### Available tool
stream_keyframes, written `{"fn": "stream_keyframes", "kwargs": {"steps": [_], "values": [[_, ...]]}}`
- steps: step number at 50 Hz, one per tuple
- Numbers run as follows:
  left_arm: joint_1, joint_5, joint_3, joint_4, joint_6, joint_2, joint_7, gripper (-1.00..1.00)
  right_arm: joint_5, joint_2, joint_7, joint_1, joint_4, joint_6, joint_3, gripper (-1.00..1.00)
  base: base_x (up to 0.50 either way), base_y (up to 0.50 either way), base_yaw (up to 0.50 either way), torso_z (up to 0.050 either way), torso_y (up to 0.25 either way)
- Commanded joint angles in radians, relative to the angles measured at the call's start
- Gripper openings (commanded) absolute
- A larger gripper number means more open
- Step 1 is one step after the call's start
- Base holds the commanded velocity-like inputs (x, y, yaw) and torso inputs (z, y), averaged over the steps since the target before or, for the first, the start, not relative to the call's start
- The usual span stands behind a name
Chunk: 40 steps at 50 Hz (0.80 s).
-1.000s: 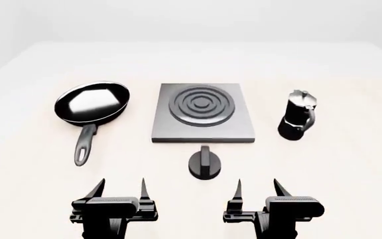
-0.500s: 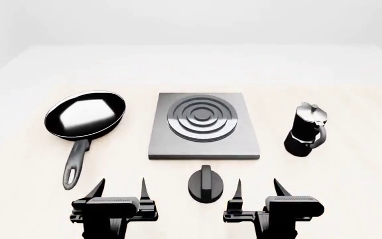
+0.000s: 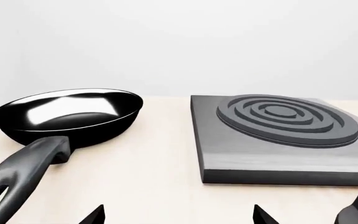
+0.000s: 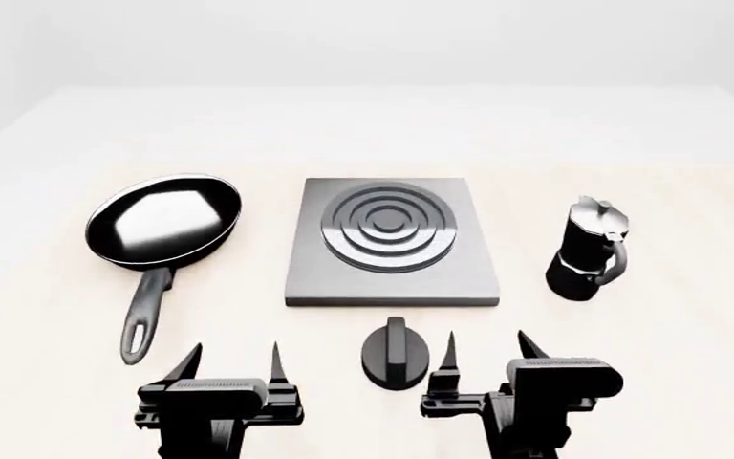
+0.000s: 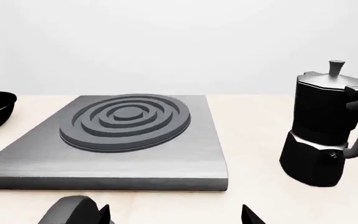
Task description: Turn on the stove and put the frying pan on it.
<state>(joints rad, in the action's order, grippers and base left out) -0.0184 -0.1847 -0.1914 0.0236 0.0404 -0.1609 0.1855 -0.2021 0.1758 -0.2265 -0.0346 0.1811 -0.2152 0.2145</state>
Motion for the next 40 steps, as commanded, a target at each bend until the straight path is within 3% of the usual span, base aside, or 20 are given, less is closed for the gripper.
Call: {"fn": "stream_keyframes", "kwargs": {"steps": [1, 18, 40], "values": [[-0.003, -0.006, -0.006, 0.004, 0.003, -0.005, 0.007, 1.0, -0.04, 0.008, -0.012, -0.028, 0.171, -0.207, 0.051, 1.0, 0.0, 0.0, 0.0, 0.0, 0.0], [-0.006, -0.014, -0.016, 0.001, 0.0, -0.013, 0.017, 1.0, -0.205, -0.032, -0.061, -0.114, 0.328, -0.602, 0.058, 1.0, 0.0, 0.0, 0.0, 0.0, 0.0], [-0.008, -0.02, -0.03, 0.001, 0.003, -0.022, 0.029, 1.0, -0.246, -0.057, -0.077, -0.16, 0.246, -0.662, 0.089, 1.0, 0.0, 0.0, 0.0, 0.0, 0.0]]}}
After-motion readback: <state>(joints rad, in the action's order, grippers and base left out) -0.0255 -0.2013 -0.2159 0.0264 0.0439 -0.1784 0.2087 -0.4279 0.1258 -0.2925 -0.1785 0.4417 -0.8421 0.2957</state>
